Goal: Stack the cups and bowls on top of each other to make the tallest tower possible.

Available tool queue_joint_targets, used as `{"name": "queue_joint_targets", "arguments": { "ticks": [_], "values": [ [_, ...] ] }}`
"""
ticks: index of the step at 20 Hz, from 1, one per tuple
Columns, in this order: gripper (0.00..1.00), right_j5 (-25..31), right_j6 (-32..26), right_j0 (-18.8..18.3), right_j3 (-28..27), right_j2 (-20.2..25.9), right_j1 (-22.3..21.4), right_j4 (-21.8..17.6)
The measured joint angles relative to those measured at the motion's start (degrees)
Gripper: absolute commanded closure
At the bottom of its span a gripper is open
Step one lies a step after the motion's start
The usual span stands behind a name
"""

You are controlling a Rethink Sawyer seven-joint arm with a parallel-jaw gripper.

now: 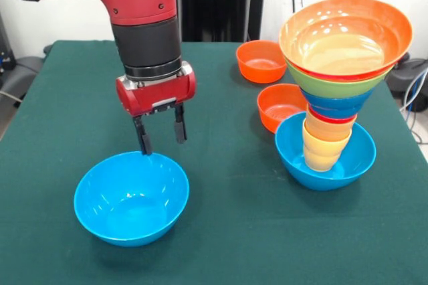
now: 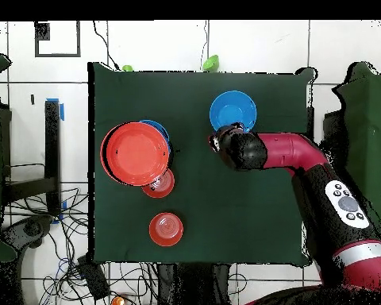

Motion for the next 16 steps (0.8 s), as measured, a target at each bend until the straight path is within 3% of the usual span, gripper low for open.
{"name": "queue_joint_targets", "arguments": {
  "ticks": [16],
  "values": [
    [0.00, -1.87, 0.00, 1.16, -2.53, 0.00, 5.57, -2.70]
  ]
}}
